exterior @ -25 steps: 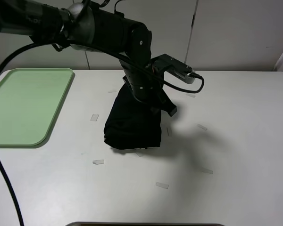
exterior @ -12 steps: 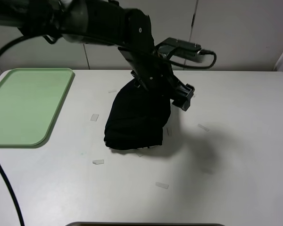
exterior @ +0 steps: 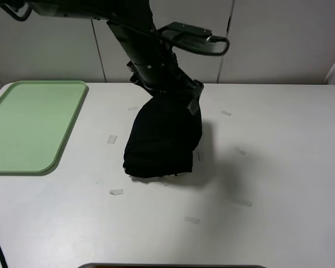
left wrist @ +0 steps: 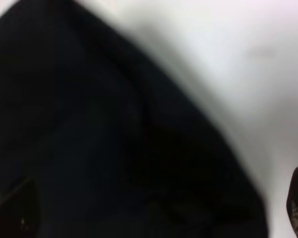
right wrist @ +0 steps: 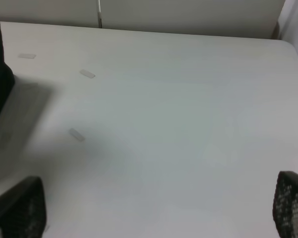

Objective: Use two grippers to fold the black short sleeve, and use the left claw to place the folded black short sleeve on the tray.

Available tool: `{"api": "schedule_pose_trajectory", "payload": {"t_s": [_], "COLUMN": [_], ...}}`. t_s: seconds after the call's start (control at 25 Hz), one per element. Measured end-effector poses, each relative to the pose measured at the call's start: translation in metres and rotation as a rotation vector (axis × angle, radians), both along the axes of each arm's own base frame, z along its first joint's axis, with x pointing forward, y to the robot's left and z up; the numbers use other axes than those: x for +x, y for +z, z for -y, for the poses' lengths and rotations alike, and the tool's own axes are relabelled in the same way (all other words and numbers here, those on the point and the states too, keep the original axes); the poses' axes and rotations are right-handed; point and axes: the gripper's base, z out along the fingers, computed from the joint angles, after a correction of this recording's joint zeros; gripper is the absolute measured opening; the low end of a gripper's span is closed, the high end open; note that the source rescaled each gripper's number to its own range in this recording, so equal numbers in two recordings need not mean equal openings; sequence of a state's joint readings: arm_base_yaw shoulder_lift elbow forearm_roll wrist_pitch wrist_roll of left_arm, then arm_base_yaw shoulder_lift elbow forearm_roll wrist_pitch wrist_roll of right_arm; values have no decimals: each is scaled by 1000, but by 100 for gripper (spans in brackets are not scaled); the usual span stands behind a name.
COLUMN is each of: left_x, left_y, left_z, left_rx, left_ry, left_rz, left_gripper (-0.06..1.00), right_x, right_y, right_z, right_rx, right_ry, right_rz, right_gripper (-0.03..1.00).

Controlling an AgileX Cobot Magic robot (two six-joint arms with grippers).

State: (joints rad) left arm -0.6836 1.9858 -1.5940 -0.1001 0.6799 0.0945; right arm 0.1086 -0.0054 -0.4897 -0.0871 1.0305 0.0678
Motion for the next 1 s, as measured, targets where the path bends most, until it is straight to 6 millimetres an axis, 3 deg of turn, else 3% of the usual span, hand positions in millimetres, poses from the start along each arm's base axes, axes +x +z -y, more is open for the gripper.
{"api": "schedule_pose_trajectory", "payload": {"t_s": [0.4, 0.64, 0.84, 1.0], "left_x": [10, 15, 17, 20], "left_y": [-79, -112, -111, -84], "left_z": [8, 13, 15, 20], "left_rx": [99, 101, 89, 67], "left_ry": [-5, 8, 14, 4], "left_rz": [-135, -146, -152, -151], "left_gripper": [99, 99, 99, 99], "right_x": [0, 0, 0, 0], "right_y": [0, 0, 0, 0], "right_z": [0, 0, 0, 0], "right_rx": [0, 0, 0, 0], "right_ry": [0, 0, 0, 0], "right_rz": [0, 0, 0, 0], "right_gripper": [100, 100, 100, 100]}}
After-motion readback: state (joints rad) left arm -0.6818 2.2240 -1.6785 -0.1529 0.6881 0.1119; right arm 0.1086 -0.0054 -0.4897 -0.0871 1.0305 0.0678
